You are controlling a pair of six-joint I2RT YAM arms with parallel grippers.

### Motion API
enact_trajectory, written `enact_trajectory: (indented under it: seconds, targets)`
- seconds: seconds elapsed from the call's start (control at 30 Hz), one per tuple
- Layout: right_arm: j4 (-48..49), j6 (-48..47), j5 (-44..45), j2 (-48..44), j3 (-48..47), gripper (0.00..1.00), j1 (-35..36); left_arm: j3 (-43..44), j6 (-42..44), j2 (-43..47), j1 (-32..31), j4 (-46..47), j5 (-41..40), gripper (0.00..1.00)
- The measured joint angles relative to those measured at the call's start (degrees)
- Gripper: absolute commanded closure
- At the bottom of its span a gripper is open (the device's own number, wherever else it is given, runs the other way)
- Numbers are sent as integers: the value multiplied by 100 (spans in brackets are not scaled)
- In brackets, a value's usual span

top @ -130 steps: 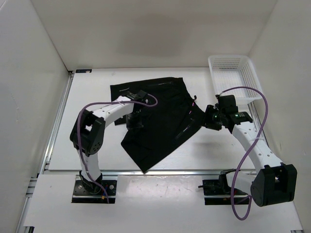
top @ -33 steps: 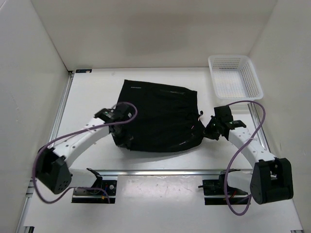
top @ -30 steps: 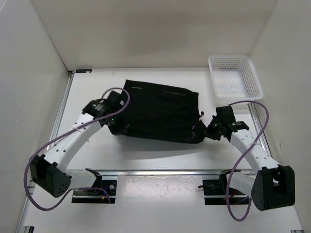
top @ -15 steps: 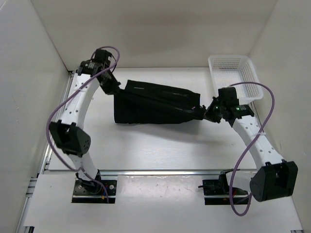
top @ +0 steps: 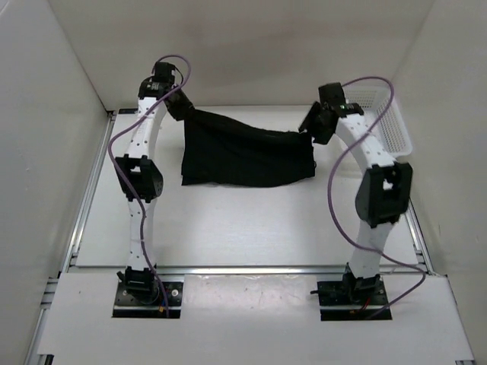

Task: Fold and stack the shorts
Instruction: Fold the shorts

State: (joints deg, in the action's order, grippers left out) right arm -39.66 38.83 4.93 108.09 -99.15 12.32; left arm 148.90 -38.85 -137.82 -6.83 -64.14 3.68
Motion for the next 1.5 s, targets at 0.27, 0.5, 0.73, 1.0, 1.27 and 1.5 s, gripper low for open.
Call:
enact_trajectory:
  seconds: [0.27,0.5,0.73,1.0,1.27,1.5]
  targets:
    - [-59,-179,264,994,-1088,4,-48,-116,155,-369,238,590,358,18]
    - [525,-302,79,-715,1515,8,90,-3021,487,1829,247,782,330,19]
    - [997,-103,-708,-1167,2927,1,-223,-4815,560,2358,236,870,452,0]
    - [1515,0,-944,107,2081,11,-289,-4750,468,1045,243,826,577,21]
    - [1633,48,-809,737,1797,75,-212,-4658,470,890,262,1045,660,90]
    - [1864,129,-717,420,2334,92,59,-5751,452,1606,437,1211,439,90]
